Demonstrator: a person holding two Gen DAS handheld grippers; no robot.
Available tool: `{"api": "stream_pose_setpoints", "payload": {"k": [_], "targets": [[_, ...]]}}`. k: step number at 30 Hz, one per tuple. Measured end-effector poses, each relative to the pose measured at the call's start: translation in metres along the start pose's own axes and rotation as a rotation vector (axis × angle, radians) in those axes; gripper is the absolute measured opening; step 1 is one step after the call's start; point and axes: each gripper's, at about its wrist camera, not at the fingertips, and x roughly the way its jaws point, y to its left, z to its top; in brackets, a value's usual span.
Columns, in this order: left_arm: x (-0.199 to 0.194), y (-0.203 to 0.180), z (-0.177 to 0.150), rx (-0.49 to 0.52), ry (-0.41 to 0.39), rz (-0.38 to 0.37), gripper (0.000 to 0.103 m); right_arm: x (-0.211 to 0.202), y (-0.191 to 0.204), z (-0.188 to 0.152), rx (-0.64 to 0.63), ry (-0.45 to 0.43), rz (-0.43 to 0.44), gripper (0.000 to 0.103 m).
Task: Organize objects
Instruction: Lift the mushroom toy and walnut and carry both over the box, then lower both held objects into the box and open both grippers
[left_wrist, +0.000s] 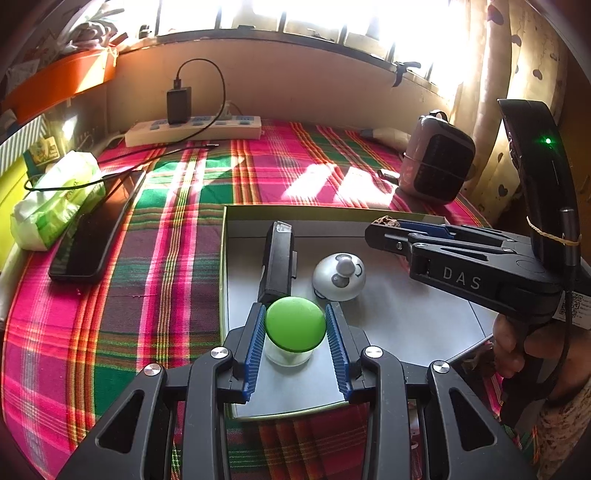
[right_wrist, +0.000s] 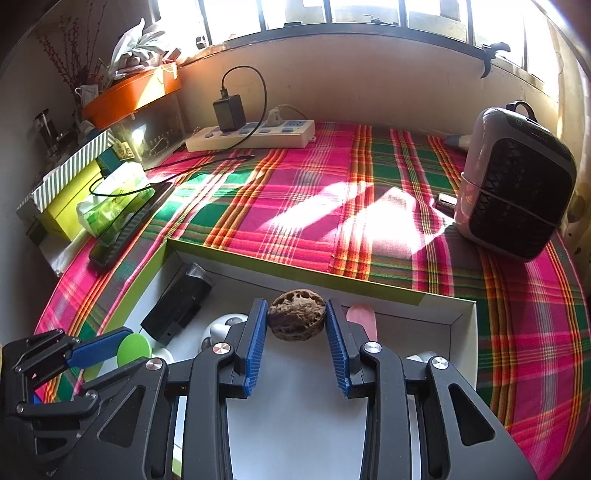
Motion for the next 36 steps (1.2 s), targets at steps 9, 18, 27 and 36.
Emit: {"api": "stream_pose_setpoints", "payload": {"k": [9, 18, 27, 36], "targets": [[0.001, 0.002, 0.000, 0.005, -0.008, 0.002, 0.031, 0.010, -0.001, 0.002, 0.004, 0.018, 0.003, 0.034], [0.001, 0.002, 0.000, 0.005, -0.009, 0.001, 0.031, 0.015, 0.001, 0.003, -0.011, 0.047, -0.009, 0.034], [0.002, 0.001, 0.001, 0.006, -0.007, 0.003, 0.031, 0.017, 0.002, 0.003, -0.029, 0.062, -0.025, 0.034], [0.003, 0.001, 0.000, 0.006, -0.006, 0.003, 0.031, 0.018, 0.005, 0.004, -0.041, 0.068, -0.033, 0.034]]}}
